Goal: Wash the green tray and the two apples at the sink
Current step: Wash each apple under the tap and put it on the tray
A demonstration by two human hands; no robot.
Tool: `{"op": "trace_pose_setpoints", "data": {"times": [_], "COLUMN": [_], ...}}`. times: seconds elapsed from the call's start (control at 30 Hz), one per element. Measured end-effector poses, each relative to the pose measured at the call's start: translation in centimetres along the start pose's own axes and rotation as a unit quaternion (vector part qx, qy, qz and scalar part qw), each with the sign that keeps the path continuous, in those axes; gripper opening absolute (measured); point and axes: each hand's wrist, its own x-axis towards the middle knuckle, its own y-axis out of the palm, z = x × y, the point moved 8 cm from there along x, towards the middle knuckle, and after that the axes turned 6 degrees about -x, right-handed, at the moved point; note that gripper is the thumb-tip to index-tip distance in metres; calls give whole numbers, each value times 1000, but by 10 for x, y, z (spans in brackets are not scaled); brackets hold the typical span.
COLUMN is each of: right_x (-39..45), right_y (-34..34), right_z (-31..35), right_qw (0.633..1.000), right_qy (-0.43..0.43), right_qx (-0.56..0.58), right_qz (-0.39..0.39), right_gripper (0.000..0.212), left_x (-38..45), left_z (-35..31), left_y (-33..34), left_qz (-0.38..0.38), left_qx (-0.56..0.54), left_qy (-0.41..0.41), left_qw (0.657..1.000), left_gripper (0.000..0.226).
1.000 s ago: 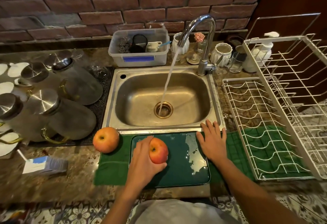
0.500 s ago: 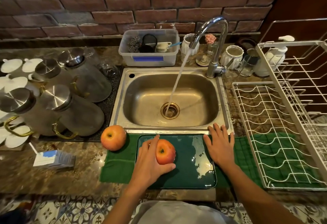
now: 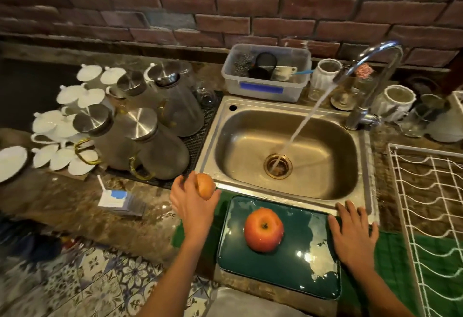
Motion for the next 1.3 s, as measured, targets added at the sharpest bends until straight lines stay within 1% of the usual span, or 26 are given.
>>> {"op": "trace_pose_setpoints", "data": {"times": [0.1, 0.17, 0.23, 0.37, 0.5, 0.57, 0.7, 0.83, 0.9, 0.97, 1.0, 1.07, 1.1, 1.2, 1.23, 1.3], "right_x": [1, 1, 2, 2, 1, 0, 0, -1, 0, 2, 1, 1, 1, 2, 3, 5], "right_y": [-2, -2, -1, -1, 0, 0, -4, -6, -5, -3, -3, -3, -1, 0, 5, 6], "right_z": [2, 2, 1, 1, 1, 0, 2, 3, 3, 2, 2, 1, -1, -1, -1, -4], "right_qw": [1000, 1000, 1000, 1000, 999, 999, 999, 999, 998, 998, 998, 998, 998, 997, 997, 995], "right_qy": [4, 7, 8, 9, 22, 25, 27, 26, 26, 26, 25, 29, 31, 34, 28, 44], "right_qx": [-4, -8, -12, -14, -10, -6, -1, 4, 10, 7, 9, 26, 35, 37, 24, -1], "right_qz": [1, 3, 6, 13, 27, 31, 40, 45, 54, 60, 58, 42, 34, 60, 61, 85], "right_gripper": [75, 76, 77, 74, 60, 57, 54, 52, 54, 59, 65, 74, 73, 71, 69, 57], "left_x": [6, 7, 6, 7, 8, 7, 9, 15, 19, 22, 22, 23, 22, 20, 20, 19], "left_z": [13, 26, 36, 39, 35, 29, -1, -47, -72, -98, -109, -134, -147, -182, -191, -201], "left_y": [6, 12, 18, 20, 16, 15, 23, 43, 59, 80, 92, 115, 127, 157, 166, 178], "left_qz": [20, 41, 52, 38, 16, 3, 4, 41, 70, 100, 113, 135, 148, 191, 205, 226], "left_qx": [-25, -84, -123, -126, -115, -115, -135, -160, -165, -165, -164, -165, -171, -191, -193, -190], "left_qy": [-41, -82, -110, -117, -112, -111, -92, -34, -13, -1, 4, 18, 25, 47, 51, 50], "left_qw": [999, 992, 985, 984, 987, 987, 987, 986, 984, 981, 980, 977, 974, 962, 958, 954], "left_gripper": [97, 107, 112, 108, 102, 100, 98, 90, 92, 96, 98, 97, 95, 86, 87, 94]}}
